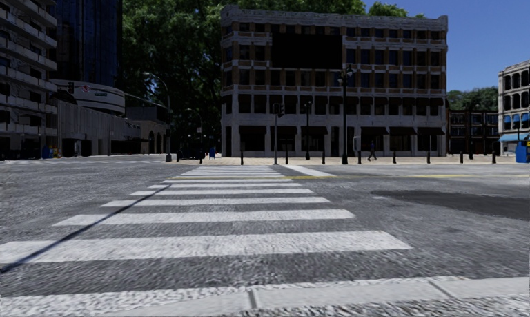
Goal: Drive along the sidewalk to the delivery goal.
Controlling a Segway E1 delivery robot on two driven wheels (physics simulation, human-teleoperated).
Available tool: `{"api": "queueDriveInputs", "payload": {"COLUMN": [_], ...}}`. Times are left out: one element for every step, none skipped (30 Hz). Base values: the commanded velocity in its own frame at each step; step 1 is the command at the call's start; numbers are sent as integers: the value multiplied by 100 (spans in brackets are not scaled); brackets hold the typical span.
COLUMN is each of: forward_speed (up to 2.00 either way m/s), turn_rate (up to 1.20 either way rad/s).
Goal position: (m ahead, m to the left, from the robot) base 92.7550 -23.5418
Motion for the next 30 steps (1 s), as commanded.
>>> {"api": "queueDriveInputs", "payload": {"forward_speed": [200,200,200,200,200,200,200,200,200,200,200,200,200,200,198,178,157,144,144,135,129,127,127,127,127,127,127,127,127,127], "turn_rate": [67,52,31,0,0,0,0,0,0,0,0,0,0,0,0,0,0,0,0,0,0,0,0,0,0,0,0,0,0,0]}}
